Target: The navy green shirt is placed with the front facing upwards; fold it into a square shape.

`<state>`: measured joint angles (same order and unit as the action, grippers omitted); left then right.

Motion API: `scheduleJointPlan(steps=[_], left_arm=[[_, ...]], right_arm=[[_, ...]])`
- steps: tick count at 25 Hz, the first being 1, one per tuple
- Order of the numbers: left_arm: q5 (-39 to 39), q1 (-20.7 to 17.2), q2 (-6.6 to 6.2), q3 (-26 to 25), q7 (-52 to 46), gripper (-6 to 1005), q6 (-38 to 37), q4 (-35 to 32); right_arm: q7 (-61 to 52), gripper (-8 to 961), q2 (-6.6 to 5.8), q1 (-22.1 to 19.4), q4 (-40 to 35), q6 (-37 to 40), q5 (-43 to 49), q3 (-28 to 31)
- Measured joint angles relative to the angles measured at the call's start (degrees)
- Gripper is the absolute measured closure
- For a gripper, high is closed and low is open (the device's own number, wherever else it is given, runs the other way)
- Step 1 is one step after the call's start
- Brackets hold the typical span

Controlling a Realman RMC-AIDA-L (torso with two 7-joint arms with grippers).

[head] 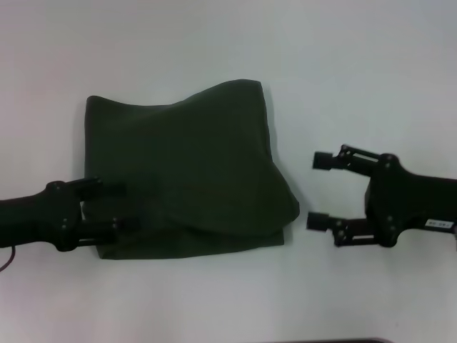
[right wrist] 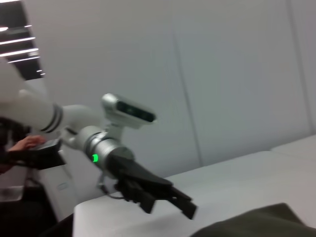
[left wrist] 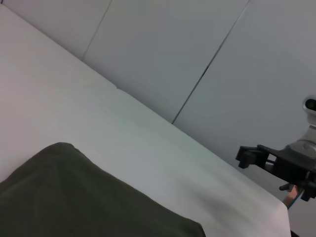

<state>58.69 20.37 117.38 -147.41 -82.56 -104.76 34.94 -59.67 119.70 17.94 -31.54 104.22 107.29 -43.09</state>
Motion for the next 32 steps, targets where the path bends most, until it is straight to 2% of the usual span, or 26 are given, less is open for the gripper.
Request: scheduleJointPlan(steps=[3, 7, 13, 17, 25, 32], left_arm=[[-0.2, -0.1, -0.03, -0.2, 1.5, 122, -0.1, -0.6], [-0.7, -0.6, 0.11, 0.0, 2.2, 124, -2.4, -0.8], [-0.2, -2.6, 1.79, -3.7, 14.1, 123, -4.1, -3.2], [-0.5, -2.2, 2.68, -4.3, 16.4, 123, -2.3, -3.5], [0.5, -0.9, 2.63, -5.6, 16.4, 124, -1.6, -3.1], [0.6, -0.2, 2.38, -5.9, 16.2, 123, -1.6, -3.0]], right_arm=[[0.5, 6, 0.0, 1.1, 1.0, 0.2, 0.0, -1.8], [0.3, 6, 0.04, 2.7, 3.1, -0.4, 0.1, -4.5], [0.3, 6, 0.1, 4.7, 5.3, -2.0, 0.2, -5.2], [0.3, 6, 0.09, 5.1, 5.5, -3.3, 0.3, -5.3], [1.0, 6, 0.09, 4.4, 5.6, -5.8, 0.0, -4.5], [2.4, 6, 0.09, 5.5, 5.6, -6.0, 0.0, -4.8]])
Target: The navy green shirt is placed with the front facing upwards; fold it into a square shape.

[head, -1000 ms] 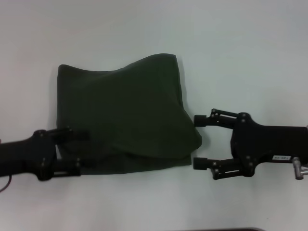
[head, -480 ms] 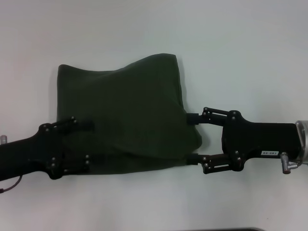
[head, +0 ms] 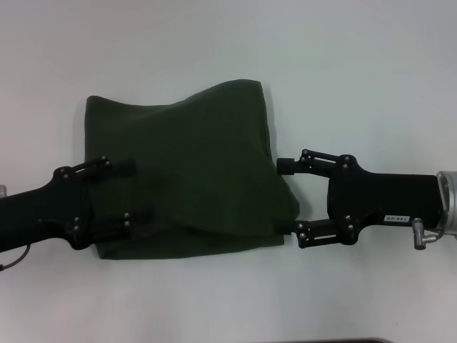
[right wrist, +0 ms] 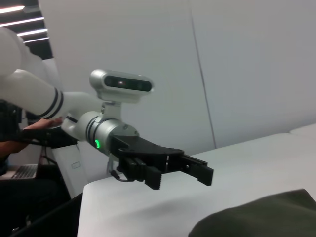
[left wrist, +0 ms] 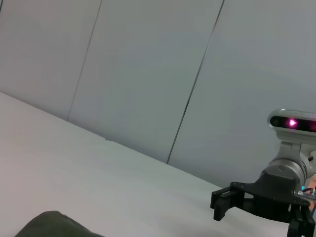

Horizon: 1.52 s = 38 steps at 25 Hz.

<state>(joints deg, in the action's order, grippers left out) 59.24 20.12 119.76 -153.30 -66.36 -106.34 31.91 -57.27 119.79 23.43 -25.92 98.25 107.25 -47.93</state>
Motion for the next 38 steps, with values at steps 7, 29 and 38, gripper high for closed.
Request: scheduleJointPlan(steps=[7, 29, 38], left_arm=[[0.0, -0.3, -0.25, 0.0, -0.6, 123, -0.4, 0.2], [-0.6, 0.0, -0.61, 0.5, -3.3, 124, -3.8, 0.7], [-0.7, -0.1, -0.29, 0.7, -3.3, 123, -4.1, 0.5]], right_arm=[[1.6, 6, 0.0, 0.8, -0.4, 1.1, -0.1, -0.1], [4.6, 6, 0.0, 0.6, 0.1, 4.4, -0.1, -0.1], [4.6, 6, 0.0, 0.6, 0.2, 4.3, -0.1, 0.0]])
